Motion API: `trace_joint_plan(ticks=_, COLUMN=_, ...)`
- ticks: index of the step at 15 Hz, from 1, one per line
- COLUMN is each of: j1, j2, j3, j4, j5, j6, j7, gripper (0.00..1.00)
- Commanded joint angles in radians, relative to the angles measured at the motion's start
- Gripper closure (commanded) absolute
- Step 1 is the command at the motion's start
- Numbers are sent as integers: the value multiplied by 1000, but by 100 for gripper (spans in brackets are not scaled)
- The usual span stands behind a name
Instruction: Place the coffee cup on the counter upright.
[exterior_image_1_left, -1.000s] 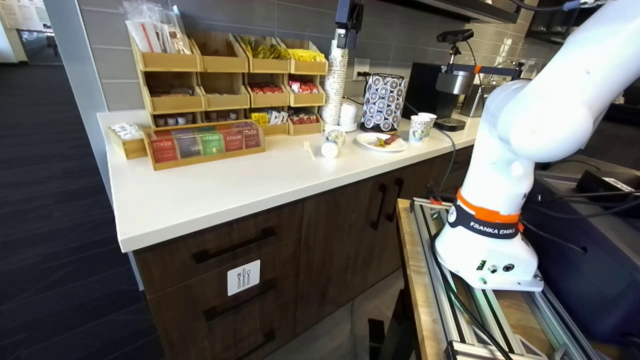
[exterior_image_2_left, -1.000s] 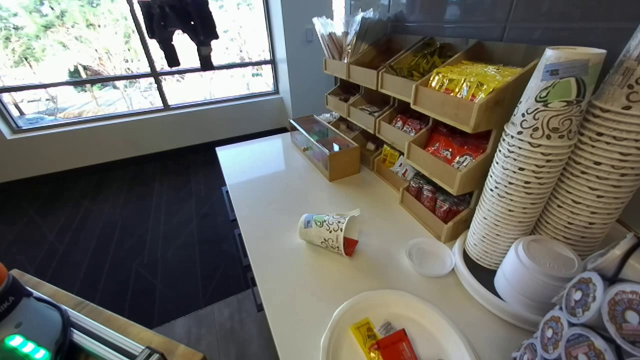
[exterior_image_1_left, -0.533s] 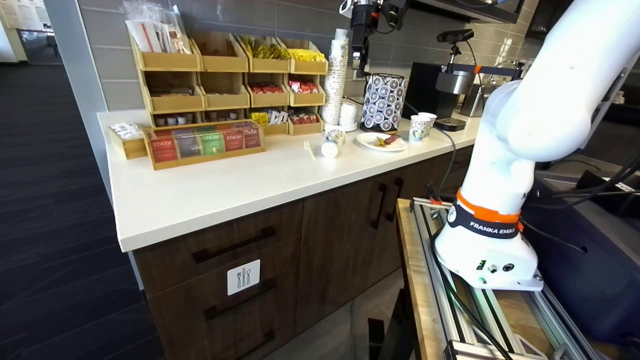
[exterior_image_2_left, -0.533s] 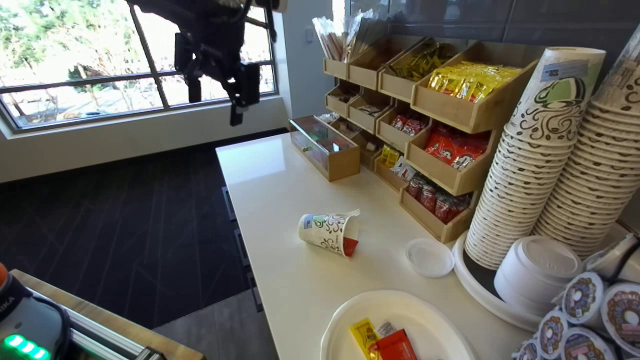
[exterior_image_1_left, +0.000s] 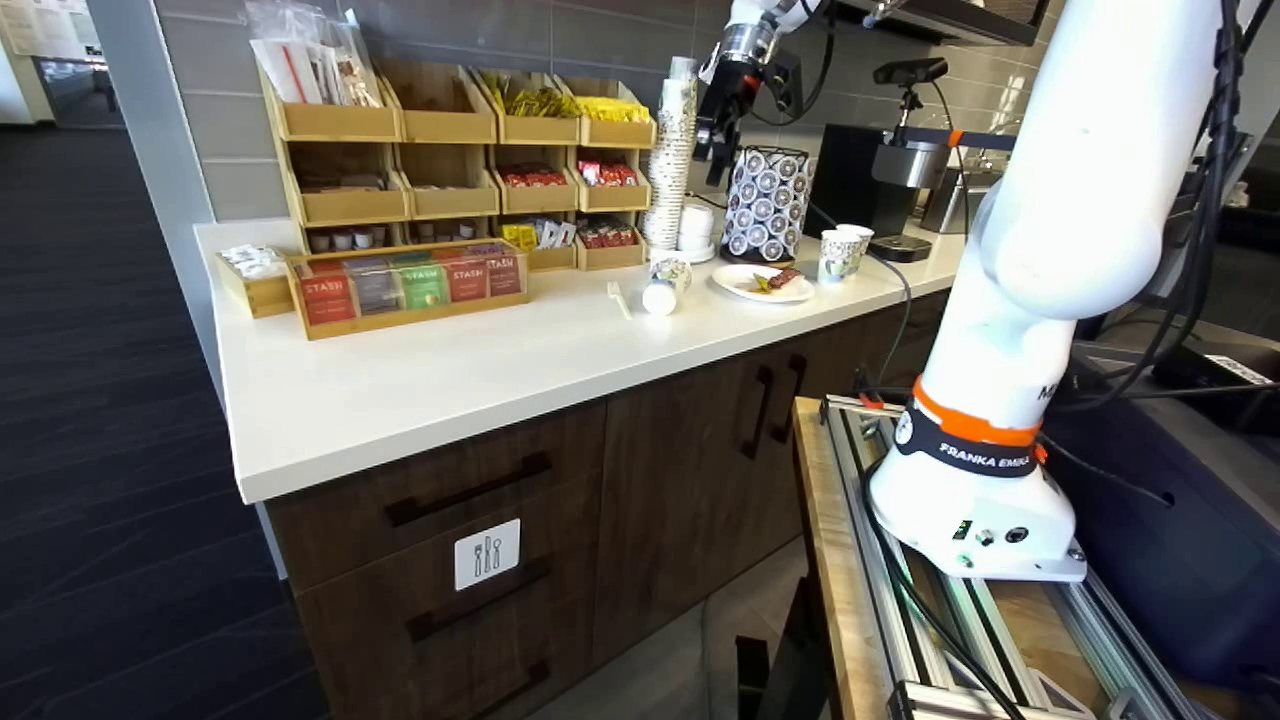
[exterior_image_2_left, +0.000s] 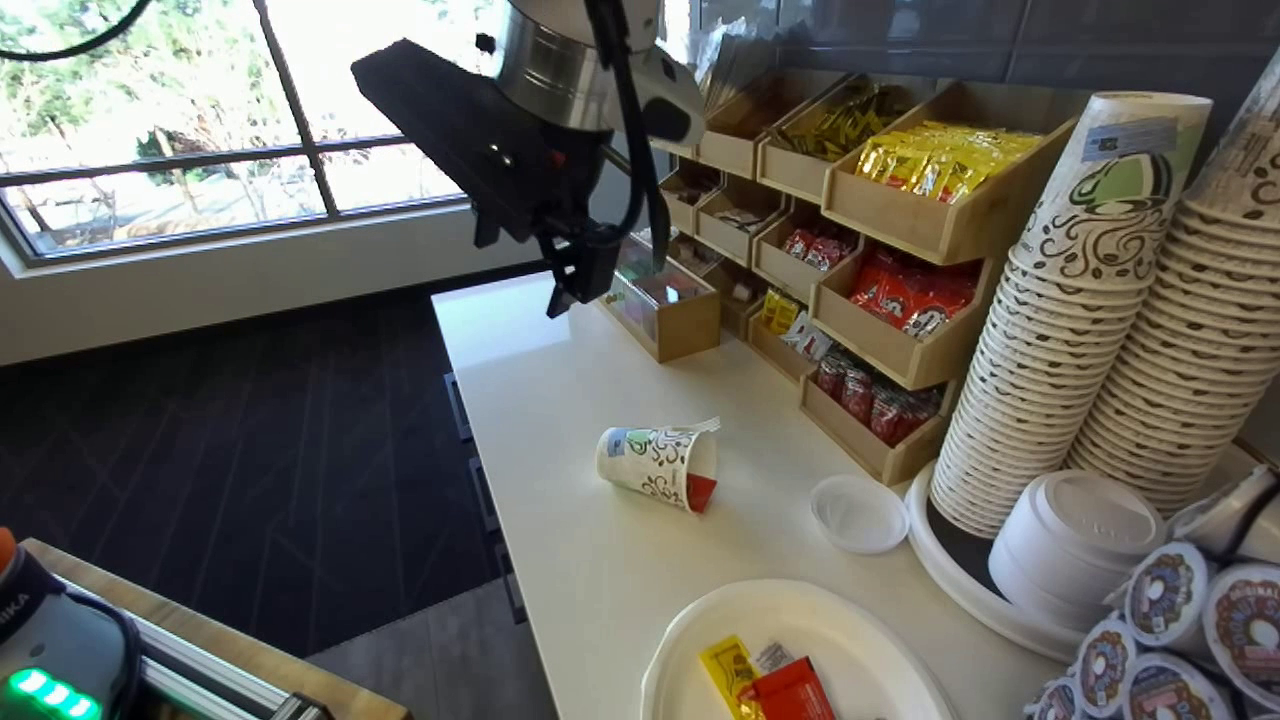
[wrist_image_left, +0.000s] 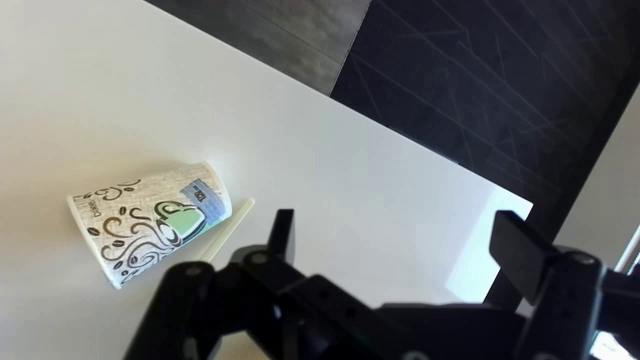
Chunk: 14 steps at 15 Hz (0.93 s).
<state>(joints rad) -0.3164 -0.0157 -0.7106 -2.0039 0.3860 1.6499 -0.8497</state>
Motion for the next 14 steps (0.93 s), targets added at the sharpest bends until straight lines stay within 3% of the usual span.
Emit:
trace_joint_plan(ticks=1, j1=-80, j2=130, j3=22, j4=73, j5=85, j6=64, j7=-21, gripper=0)
trace_joint_plan(ticks=2, j1=-98, j2=146, j3=31, j4=80, j5=80, j6=122, j7=-14, gripper=0)
trace_joint_plan(ticks=3, j1=-97, j2=88, j3=53, j4=43, j5=48, j6=78, j7=-4, gripper=0)
trace_joint_plan(ticks=11, j1=-127, j2=133, j3=70, j4=73, j5=54, j6=119, j7=-2, gripper=0)
trace_joint_plan(ticks=14, j1=-159, j2=220, j3=107, j4=116, j5=28, j6=68, j7=-52, gripper=0)
